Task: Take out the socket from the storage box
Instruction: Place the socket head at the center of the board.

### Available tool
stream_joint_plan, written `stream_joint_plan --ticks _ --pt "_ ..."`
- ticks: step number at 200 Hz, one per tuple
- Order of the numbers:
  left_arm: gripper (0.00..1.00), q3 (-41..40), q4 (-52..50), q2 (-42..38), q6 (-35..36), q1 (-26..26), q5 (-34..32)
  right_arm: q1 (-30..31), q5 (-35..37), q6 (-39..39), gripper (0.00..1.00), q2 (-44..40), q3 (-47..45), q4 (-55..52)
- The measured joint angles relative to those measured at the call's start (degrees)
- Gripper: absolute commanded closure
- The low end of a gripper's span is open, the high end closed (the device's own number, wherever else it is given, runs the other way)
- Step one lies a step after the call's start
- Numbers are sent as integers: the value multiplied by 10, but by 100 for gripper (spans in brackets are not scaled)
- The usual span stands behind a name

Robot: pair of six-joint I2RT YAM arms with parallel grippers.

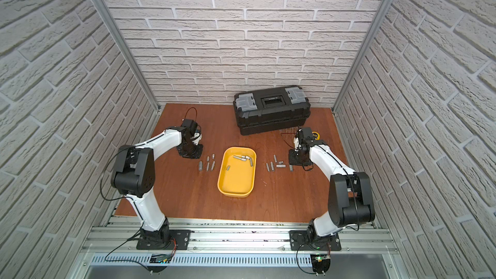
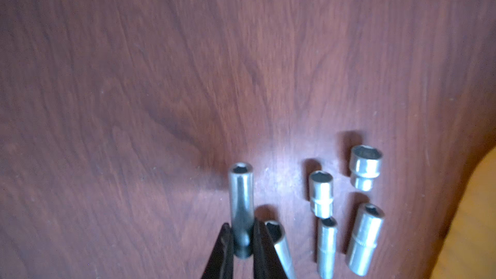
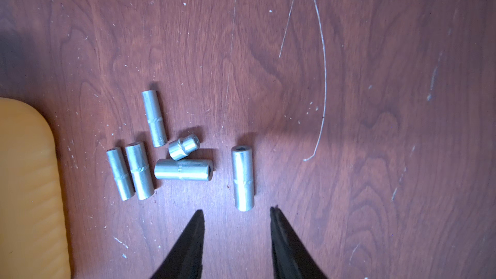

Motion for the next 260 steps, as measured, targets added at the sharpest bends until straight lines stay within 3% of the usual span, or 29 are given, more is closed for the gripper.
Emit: stream_joint_plan --ticks 84,132,168,209,238,260 --pt "88 30 1 48 2 5 3 0 0 0 58 0 0 0" --pt "78 32 2 53 2 5 5 0 -2 0 58 0 0 0" --pt "64 32 2 53 3 5 8 0 -2 0 57 -6 0 -5" --pt "63 32 3 52 1 5 12 1 -11 0 57 -9 2 -9" --pt "61 32 3 38 -3 5 12 23 -11 -1 56 -9 31 -20" --pt "60 32 4 -2 -8 5 12 80 -5 -6 56 -5 82 -24"
